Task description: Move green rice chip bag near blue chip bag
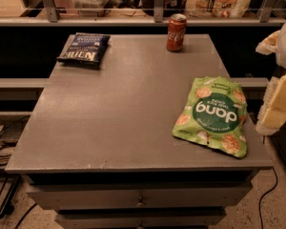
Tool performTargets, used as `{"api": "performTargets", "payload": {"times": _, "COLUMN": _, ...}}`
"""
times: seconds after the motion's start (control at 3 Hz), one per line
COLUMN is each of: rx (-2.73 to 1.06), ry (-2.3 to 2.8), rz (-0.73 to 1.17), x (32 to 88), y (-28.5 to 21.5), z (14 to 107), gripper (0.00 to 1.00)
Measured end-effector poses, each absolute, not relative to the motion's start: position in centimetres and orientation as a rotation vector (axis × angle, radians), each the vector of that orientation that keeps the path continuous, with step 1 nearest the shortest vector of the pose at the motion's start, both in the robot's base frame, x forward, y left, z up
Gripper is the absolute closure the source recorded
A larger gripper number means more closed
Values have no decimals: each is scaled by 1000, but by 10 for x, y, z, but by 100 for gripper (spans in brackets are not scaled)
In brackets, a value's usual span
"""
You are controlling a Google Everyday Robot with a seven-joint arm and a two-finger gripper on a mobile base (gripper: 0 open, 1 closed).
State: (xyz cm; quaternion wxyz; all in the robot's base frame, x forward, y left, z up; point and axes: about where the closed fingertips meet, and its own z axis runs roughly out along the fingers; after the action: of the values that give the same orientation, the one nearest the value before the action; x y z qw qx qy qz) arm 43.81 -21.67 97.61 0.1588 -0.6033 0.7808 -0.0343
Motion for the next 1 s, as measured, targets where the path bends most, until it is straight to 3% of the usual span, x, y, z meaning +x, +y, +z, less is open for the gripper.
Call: {"api": "performTargets", "payload": {"times": 1.0, "rx": -1672, "ry": 2168, "rz": -4, "x": 445, "y": -209, "z": 968, "gripper": 0}}
